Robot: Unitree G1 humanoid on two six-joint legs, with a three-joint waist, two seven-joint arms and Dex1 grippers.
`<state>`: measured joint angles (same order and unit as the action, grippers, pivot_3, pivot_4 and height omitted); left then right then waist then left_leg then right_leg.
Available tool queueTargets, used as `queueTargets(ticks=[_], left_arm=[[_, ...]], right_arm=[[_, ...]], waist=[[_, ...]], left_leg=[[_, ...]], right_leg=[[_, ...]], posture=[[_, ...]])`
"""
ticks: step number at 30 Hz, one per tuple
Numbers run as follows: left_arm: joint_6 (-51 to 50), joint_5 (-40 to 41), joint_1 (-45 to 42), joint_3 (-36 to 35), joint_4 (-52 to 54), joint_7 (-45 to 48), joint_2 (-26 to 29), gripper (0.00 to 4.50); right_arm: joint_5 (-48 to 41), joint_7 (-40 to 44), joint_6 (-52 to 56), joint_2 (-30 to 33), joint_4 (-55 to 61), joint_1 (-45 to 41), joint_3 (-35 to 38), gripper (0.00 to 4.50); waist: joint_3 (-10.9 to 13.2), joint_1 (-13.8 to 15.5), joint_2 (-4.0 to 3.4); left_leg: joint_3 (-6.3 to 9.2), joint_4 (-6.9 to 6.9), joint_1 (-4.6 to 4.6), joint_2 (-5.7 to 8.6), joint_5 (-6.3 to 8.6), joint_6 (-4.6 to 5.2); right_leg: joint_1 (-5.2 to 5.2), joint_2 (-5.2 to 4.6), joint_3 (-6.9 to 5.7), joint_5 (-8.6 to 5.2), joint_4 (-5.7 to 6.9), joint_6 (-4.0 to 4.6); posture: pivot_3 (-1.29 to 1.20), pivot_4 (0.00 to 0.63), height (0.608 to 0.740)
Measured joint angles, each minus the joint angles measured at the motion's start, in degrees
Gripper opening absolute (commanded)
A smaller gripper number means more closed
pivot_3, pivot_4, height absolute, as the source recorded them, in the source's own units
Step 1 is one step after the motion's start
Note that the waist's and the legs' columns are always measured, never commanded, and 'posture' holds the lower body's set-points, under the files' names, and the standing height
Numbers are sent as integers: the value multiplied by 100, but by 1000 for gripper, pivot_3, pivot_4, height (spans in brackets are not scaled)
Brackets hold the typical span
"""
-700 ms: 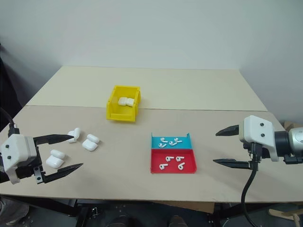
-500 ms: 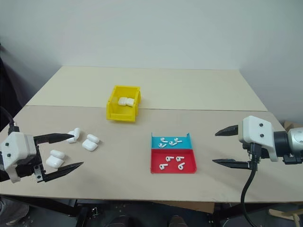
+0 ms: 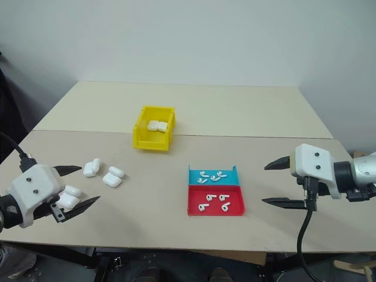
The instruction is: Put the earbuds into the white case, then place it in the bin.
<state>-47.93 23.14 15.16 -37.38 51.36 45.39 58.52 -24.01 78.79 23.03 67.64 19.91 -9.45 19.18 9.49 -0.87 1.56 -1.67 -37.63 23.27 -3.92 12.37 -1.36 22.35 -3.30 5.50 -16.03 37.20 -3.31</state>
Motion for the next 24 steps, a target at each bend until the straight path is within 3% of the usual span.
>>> queueTargets(ticks=[5, 9, 15, 24], left_arm=[[-3262, 604, -1058, 168, 249, -351, 1115, 4500], [-4278, 810, -1242, 521, -171, -347, 1731, 4500], [-4420, 843, -1448, 1006, -1698, -338, 2220, 4500], [-3311, 785, -1908, 2252, -3147, -20, 2295, 4500]], right_arm=[[-11, -18, 94, 102, 98, 198, 10, 4471], [-21, -77, 184, 101, 210, 299, -50, 4471], [-38, -282, 357, 101, 249, 302, -283, 4471], [-92, -447, 518, 97, 347, 412, -292, 4471]], waist=[[3, -9, 5], [3, -77, 5], [5, -103, 8], [5, -63, 7]], left_leg=[[3, 0, -1, 2, 0, 0], [3, 17, -2, 2, 1, -2], [2, 33, 6, 2, 1, -3], [-2, 39, 50, 5, -1, -5]], right_leg=[[0, 0, 0, -4, -1, -8], [9, 1, 2, -4, -3, -5], [28, 1, 1, -6, -3, 5], [77, 0, 3, -4, 6, 9]], posture=[[0, 150, 740], [0, 150, 740], [0, 150, 740], [0, 150, 740]])
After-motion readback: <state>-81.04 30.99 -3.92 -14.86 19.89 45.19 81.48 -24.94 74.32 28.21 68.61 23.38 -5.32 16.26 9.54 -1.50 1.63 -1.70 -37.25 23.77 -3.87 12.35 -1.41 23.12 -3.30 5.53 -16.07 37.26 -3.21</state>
